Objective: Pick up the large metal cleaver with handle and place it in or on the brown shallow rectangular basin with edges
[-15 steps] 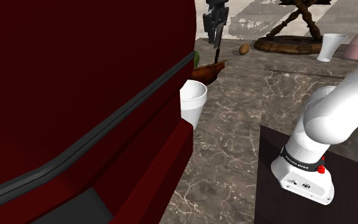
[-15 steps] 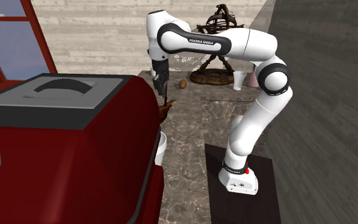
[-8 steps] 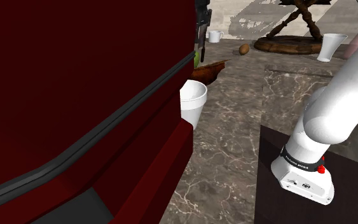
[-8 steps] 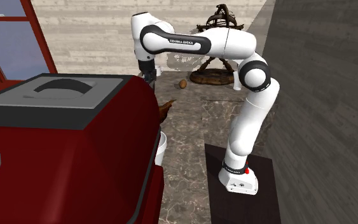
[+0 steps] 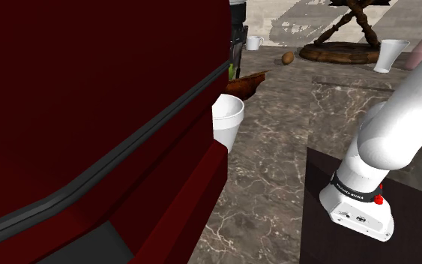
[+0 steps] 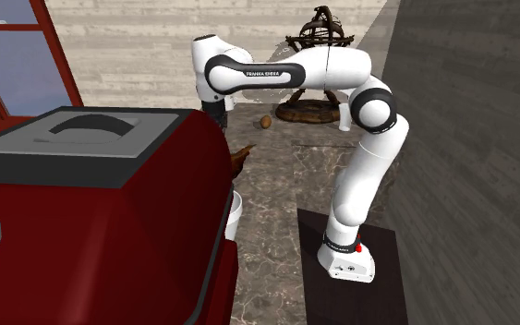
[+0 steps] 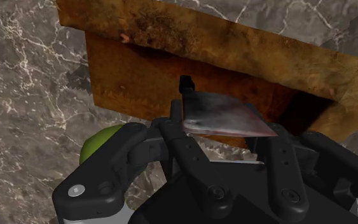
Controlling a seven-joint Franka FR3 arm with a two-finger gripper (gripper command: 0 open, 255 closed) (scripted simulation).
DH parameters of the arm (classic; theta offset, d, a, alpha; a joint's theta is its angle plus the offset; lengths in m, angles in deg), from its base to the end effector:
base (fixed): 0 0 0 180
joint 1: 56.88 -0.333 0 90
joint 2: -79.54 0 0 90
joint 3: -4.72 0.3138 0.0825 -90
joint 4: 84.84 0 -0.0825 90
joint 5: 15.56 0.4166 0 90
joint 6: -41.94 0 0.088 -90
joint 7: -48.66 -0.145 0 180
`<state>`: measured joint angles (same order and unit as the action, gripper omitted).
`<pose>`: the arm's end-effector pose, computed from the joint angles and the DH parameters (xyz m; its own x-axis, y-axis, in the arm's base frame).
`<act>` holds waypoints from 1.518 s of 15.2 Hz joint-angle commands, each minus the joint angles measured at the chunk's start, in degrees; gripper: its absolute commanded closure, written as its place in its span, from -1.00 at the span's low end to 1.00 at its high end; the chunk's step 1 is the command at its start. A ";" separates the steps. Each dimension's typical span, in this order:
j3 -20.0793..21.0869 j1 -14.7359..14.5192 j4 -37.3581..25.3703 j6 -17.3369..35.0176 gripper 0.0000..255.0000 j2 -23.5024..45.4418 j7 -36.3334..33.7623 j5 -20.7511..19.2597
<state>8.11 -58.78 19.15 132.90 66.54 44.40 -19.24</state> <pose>0.5142 0.0410 0.5878 0.9998 0.0177 0.0048 0.0173 -0.9969 0.0773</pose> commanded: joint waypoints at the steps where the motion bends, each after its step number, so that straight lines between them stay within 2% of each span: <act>1: 0.01 -0.02 1.91 1.58 1.00 -0.36 -0.13 0.02; 5: -0.01 -0.03 5.13 4.32 1.00 -0.83 -0.29 0.03; 11: 0.00 -0.02 5.10 4.30 1.00 -0.83 -0.28 0.03; 12: 0.00 -0.02 5.10 4.30 -1.00 -0.83 -0.28 0.03; 16: -4.09 1.64 1.61 1.68 -1.00 6.59 7.51 5.13; 23: -3.97 1.63 7.82 7.13 -1.00 5.82 7.53 5.17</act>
<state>4.11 -57.13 25.83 139.08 72.57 51.95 -14.10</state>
